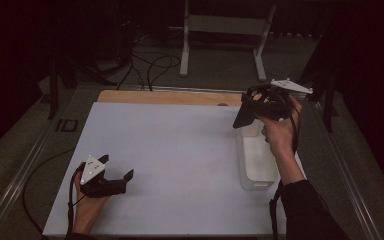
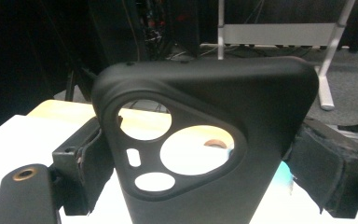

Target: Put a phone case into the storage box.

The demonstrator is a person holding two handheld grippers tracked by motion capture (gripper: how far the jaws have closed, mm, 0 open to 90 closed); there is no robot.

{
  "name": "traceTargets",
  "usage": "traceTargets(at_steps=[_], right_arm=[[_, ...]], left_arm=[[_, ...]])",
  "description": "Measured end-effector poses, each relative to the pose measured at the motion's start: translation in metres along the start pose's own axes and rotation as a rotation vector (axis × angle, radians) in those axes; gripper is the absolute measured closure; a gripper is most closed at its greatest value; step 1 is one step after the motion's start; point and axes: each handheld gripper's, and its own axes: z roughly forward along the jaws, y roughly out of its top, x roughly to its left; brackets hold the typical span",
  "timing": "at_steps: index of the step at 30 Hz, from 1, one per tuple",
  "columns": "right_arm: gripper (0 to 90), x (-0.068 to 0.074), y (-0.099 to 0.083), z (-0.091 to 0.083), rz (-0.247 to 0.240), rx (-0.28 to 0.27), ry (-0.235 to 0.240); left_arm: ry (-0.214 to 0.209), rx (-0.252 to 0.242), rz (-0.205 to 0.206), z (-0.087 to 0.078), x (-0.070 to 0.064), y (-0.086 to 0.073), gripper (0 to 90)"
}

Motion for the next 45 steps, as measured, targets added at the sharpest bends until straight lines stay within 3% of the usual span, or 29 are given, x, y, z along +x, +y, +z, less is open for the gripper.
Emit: traceTargets(at_steps=[26,45], right_arm=[[14.1,-0.022,-0.007,0.015,-0.013,0.064,-0.127],[13.9,-0.032,-0.025,0.03,0.006,0.122,-0.158]], left_arm=[[0.001,-0.002,-0.003,0.0,0.0,0.0,0.2],[-0.001,-0.001,-0.006,0.0,0.0,0.0,0.2]])
